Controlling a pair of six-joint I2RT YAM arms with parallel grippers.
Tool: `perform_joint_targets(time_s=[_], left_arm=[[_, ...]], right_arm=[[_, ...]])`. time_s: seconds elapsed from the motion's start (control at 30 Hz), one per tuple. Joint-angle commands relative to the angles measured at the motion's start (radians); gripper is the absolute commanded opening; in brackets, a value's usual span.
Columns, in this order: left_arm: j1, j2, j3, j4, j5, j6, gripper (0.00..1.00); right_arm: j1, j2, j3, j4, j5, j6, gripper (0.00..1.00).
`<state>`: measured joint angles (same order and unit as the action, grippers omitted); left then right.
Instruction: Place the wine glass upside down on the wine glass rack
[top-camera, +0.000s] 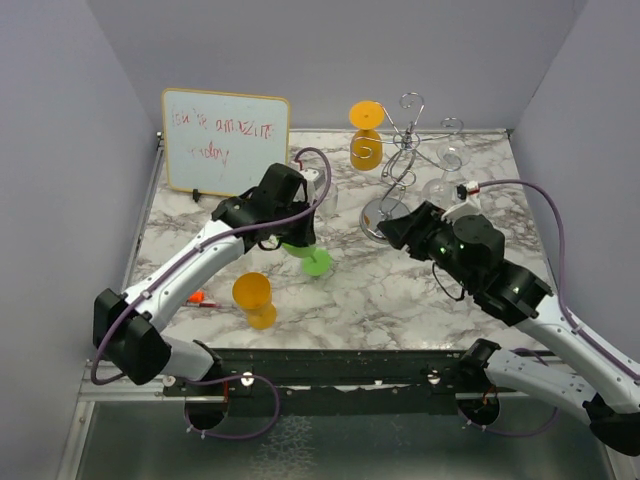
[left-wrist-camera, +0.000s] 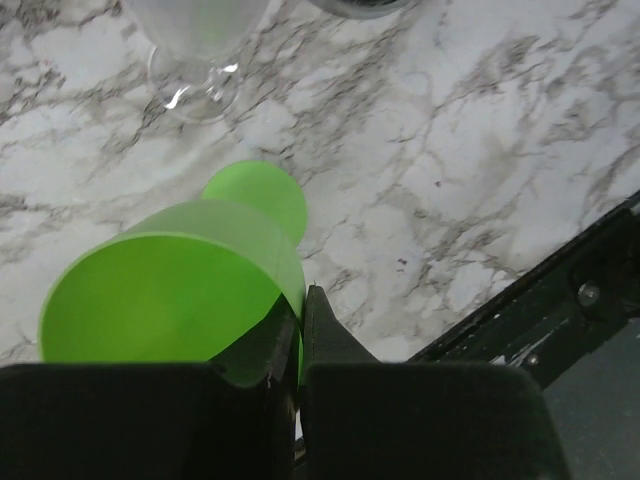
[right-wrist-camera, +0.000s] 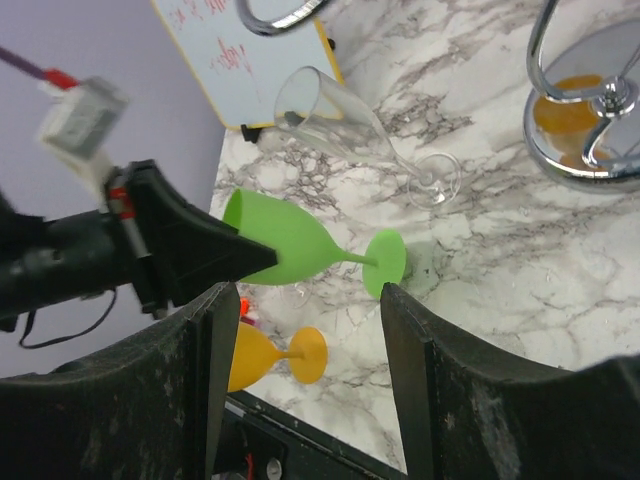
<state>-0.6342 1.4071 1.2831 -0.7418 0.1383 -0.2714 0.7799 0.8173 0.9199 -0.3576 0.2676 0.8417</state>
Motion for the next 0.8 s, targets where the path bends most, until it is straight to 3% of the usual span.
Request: perform_joint_targets(time_s=[0.0, 0.23, 0.47, 0.77], left_arm=[[-0.012, -0.110, -0.038, 0.148, 0.163, -0.014, 0.00], [-0.080, -0.232, -0.181, 0.360, 0.057, -0.080, 0.00], [-0.144, -0.354, -0.340, 0.609, 0.030, -0.089, 0.00], [-0.206, -0.368, -0.439, 0.908, -0.051, -0.102, 0.00]], right_arm=[[0.005, -0.015, -0.064, -0.057, 0.040, 0.185, 0.63], [0.005, -0.070, -0.185, -0.082, 0.042, 0.482, 0.63], [0.006, -0.098, -0.249, -0.073, 0.048, 0.635, 0.67], [0.005, -0.119, -0.339, 0.226, 0.022, 0.727, 0.66]])
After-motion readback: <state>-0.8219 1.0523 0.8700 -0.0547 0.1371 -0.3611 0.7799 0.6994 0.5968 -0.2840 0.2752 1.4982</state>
